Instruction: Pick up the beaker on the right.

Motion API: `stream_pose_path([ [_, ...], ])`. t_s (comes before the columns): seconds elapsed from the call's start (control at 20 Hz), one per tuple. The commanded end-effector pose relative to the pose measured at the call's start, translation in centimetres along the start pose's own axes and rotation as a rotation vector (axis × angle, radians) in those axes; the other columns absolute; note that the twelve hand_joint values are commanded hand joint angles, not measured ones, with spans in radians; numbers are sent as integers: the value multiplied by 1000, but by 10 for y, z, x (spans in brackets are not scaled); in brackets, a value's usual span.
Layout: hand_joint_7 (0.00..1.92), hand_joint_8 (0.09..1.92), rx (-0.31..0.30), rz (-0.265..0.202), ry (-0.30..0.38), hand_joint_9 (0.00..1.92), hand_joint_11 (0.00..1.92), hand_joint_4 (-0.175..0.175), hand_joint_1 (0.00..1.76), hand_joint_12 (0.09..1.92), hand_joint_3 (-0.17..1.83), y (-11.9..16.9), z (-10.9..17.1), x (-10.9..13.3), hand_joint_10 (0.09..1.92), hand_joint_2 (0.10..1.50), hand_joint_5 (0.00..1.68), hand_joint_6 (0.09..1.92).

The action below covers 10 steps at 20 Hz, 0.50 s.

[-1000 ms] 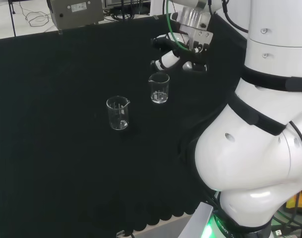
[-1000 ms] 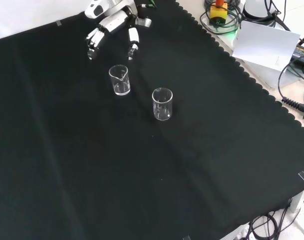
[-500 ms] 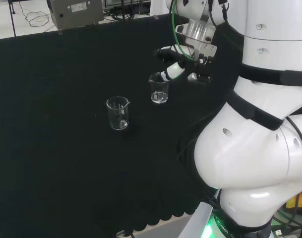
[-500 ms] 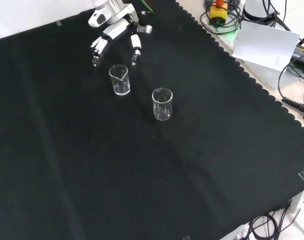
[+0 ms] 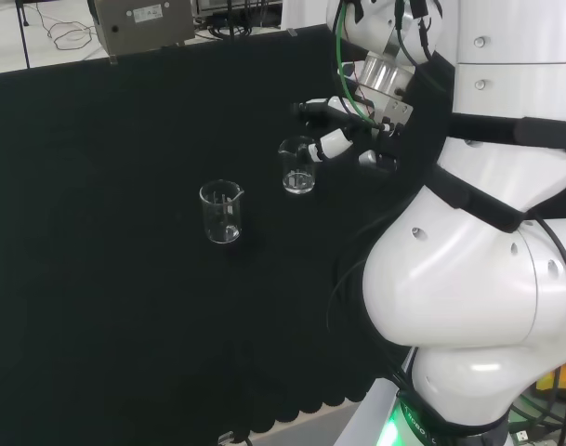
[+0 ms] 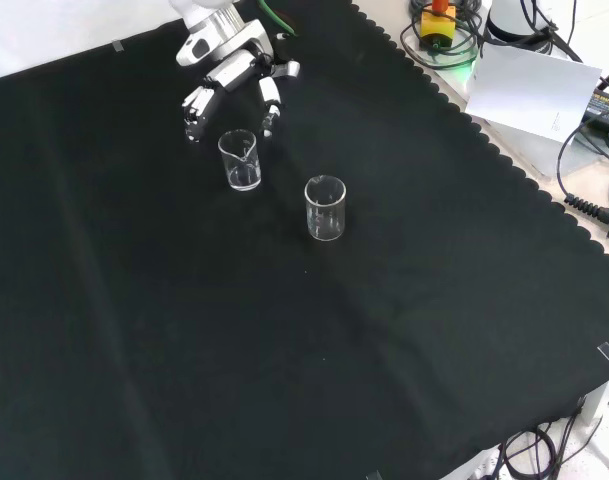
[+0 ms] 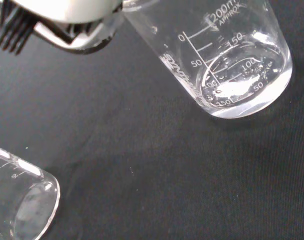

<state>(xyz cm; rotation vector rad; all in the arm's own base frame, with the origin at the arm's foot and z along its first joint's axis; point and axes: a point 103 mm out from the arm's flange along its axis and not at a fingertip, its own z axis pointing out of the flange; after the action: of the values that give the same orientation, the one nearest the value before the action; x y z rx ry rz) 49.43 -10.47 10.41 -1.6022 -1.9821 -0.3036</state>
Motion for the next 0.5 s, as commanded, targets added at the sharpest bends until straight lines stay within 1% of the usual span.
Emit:
stream_pose_path([
  [0.05, 233, 674, -28, -30, 36, 347, 0, -39, 858, 1374, 646, 3, 11, -9, 666, 489, 433, 87],
  [0.2, 238, 677, -41, -45, 43, 355, 0, -38, 856, 1378, 647, 3, 15, -16, 665, 487, 441, 87],
  [0.35, 245, 681, -46, -40, 66, 366, 0, -36, 837, 1384, 644, 4, 22, -21, 663, 480, 460, 87],
  [0.4, 248, 682, -70, -48, 90, 368, 0, -35, 832, 1385, 644, 5, 24, -24, 662, 478, 465, 87],
  [0.5, 253, 684, -71, -74, 132, 372, 0, -34, 827, 1387, 642, 9, 28, -26, 661, 477, 477, 87],
])
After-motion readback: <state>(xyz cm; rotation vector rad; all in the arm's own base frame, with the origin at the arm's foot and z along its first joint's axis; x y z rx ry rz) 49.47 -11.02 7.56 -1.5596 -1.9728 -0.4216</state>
